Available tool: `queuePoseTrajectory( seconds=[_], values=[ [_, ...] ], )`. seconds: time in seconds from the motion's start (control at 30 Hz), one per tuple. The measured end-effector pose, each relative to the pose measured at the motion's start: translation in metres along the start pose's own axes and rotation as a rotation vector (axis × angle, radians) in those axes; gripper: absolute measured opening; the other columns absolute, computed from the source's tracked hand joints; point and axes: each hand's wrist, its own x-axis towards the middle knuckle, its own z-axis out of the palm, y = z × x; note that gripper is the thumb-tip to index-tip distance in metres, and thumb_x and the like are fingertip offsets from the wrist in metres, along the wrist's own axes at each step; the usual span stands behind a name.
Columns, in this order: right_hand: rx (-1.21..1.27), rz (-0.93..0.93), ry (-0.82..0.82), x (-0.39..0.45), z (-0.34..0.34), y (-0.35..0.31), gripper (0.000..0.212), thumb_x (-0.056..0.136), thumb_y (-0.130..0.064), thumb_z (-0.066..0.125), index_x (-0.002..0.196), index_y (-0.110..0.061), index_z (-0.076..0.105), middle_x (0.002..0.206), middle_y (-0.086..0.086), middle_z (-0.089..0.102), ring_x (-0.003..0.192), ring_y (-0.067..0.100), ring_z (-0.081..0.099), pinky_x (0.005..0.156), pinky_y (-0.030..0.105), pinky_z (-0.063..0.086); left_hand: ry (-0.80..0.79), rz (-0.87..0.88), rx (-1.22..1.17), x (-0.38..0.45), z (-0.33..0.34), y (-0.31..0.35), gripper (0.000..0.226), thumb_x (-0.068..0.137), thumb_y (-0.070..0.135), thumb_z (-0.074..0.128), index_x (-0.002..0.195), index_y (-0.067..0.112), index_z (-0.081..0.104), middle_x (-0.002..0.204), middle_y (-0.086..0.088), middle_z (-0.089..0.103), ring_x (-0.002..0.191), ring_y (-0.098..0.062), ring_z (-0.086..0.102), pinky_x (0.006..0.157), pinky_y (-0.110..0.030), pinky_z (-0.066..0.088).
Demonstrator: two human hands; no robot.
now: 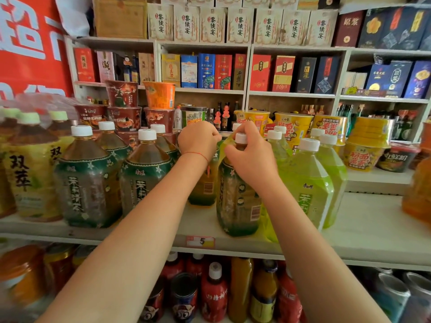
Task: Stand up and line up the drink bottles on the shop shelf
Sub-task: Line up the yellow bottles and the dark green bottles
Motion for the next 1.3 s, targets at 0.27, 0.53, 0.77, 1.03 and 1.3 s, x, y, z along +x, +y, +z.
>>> queuePoseTrajectory(
  seconds=[0.27,0.53,0.77,1.03,1.3],
  values=[
    [0.025,0.027,0.034,0.002,0.002,0.001,0.024,0.097,-0.028,0.06,0.115,-0.019,0.046,0.085,-0.003,0.064,0.076,0.019,0.063,0.068,0.043,0.058,-0.01,0.024,0.024,-0.009,-0.029,0.002,0.05,0.098,0.03,0.059,0.14,0.015,0.037,0.109,-0.01,0.064,0.084,-0.025,0.056,0.067,-0.035,0.041],
    [0.253,0.01,-0.109,-0.002,-0.007,-0.001,0.038,0.089,-0.04,0.073,0.105,-0.023,0.043,0.098,0.006,0.07,0.085,0.02,0.069,0.067,0.031,0.059,-0.314,0.077,-0.413,-0.013,-0.051,-0.002,0.021,0.091,0.019,0.069,0.11,0.013,0.064,0.109,-0.003,0.058,0.103,-0.018,0.054,0.078,-0.029,0.046],
    [0.249,-0.079,-0.069,-0.007,0.006,0.0,0.03,0.095,-0.039,0.064,0.123,-0.028,0.062,0.107,0.003,0.065,0.096,0.018,0.063,0.082,0.034,0.056,-0.28,0.126,-0.369,-0.011,-0.043,0.002,0.039,0.093,0.003,0.057,0.128,0.018,0.063,0.134,-0.004,0.059,0.127,-0.024,0.053,0.103,-0.038,0.045],
    [0.129,-0.016,0.144,-0.041,0.032,-0.009,0.03,0.095,-0.046,0.06,0.111,-0.021,0.059,0.098,-0.007,0.055,0.079,0.002,0.048,0.064,0.015,0.036,-0.222,0.158,-0.203,-0.011,-0.049,-0.002,0.025,0.091,0.012,0.065,0.113,0.014,0.074,0.114,-0.004,0.07,0.103,-0.019,0.06,0.088,-0.03,0.046],
    [-0.104,0.077,-0.191,-0.093,0.018,0.005,0.131,0.064,-0.055,0.086,0.153,-0.04,-0.009,0.157,0.003,0.034,0.124,0.02,0.057,0.09,0.029,0.052,-0.336,-0.065,-0.66,-0.021,-0.057,-0.008,0.033,0.097,0.019,0.06,0.129,0.01,0.065,0.122,-0.004,0.062,0.116,-0.019,0.054,0.097,-0.033,0.044]
  ],
)
